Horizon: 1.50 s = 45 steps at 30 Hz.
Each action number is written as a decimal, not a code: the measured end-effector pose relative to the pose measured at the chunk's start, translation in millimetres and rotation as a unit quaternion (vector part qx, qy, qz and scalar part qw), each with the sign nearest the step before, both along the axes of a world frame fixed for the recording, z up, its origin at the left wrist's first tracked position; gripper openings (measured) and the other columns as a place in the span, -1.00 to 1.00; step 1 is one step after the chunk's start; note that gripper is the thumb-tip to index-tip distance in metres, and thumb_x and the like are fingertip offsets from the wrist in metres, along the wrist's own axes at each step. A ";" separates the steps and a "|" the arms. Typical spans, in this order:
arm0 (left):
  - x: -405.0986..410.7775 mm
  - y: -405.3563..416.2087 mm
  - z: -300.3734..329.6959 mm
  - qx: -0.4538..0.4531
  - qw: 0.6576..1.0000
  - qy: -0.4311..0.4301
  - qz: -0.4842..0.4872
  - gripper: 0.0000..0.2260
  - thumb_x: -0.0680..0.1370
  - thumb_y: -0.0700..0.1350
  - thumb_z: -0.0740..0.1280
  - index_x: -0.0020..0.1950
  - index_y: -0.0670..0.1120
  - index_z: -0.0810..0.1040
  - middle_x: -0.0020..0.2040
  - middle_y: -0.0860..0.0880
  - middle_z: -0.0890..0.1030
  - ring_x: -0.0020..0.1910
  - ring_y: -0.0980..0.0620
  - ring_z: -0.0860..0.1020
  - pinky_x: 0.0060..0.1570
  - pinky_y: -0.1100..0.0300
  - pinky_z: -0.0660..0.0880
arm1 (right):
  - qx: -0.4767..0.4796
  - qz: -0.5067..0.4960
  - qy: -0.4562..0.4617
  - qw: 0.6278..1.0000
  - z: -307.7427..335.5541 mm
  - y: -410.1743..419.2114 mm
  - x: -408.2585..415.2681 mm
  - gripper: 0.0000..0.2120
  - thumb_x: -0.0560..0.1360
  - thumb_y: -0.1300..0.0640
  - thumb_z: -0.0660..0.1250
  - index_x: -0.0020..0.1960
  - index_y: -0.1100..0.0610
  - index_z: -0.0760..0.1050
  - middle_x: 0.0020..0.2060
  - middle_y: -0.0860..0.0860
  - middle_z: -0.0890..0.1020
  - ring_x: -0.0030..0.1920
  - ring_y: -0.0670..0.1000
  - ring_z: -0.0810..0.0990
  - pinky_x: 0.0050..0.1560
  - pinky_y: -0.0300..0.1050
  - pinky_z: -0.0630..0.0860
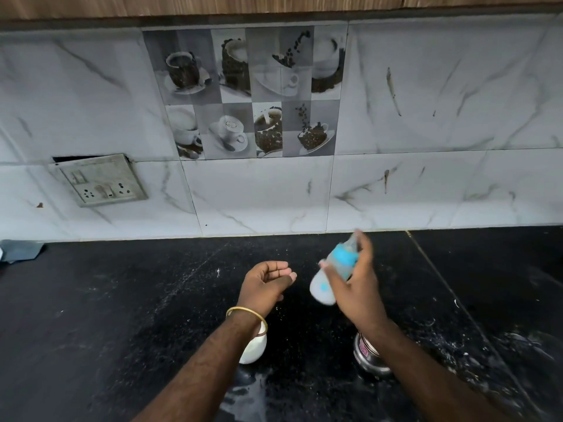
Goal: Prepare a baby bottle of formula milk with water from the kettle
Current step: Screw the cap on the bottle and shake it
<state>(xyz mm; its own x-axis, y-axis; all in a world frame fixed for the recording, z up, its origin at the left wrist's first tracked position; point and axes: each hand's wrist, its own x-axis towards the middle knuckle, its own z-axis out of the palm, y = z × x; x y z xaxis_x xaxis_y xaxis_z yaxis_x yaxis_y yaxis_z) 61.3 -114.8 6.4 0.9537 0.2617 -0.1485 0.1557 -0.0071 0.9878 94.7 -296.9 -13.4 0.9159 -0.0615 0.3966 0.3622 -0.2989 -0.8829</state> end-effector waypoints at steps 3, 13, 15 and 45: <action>-2.0 -1.7 0.6 0.004 1.000 0.005 0.000 -0.78 0.48 -0.21 0.48 0.11 -0.07 0.63 0.00 0.00 0.72 -0.03 0.09 0.66 -0.09 0.11 0.60 | -0.038 -0.047 -0.028 0.998 -3.1 3.7 -1.3 -0.17 0.51 0.06 0.45 0.57 -0.03 -0.01 0.47 0.11 0.33 0.36 0.05 0.45 0.36 -0.05 0.42; -3.9 -2.5 1.1 0.005 1.000 0.007 -0.003 -0.78 0.48 -0.21 0.48 0.11 -0.08 0.63 0.03 -0.03 0.72 -0.02 0.08 0.66 -0.11 0.12 0.59 | -0.090 -0.001 -0.023 0.996 -6.7 2.1 -4.0 -0.19 0.50 0.05 0.45 0.56 -0.08 0.01 0.46 0.11 0.34 0.38 0.06 0.44 0.38 -0.09 0.39; -4.6 -2.7 1.2 0.004 1.000 0.005 -0.005 -0.78 0.48 -0.21 0.48 0.12 -0.08 0.63 0.03 -0.03 0.72 -0.04 0.10 0.65 -0.12 0.13 0.58 | -0.216 0.105 0.058 0.969 -18.4 -3.1 -10.7 -0.21 0.47 -0.04 0.46 0.50 -0.27 0.03 0.44 0.07 0.40 0.31 0.03 0.49 0.33 -0.05 0.44; 0.4 0.5 2.3 0.003 1.000 0.004 -0.011 -0.80 0.48 -0.20 0.48 0.08 -0.05 0.64 0.01 -0.01 0.73 -0.01 0.07 0.66 -0.07 0.09 0.59 | -0.050 0.020 0.037 0.998 -14.0 -6.9 0.1 -0.24 0.46 -0.05 0.45 0.50 -0.15 0.07 0.41 0.10 0.42 0.30 0.09 0.51 0.33 0.16 0.48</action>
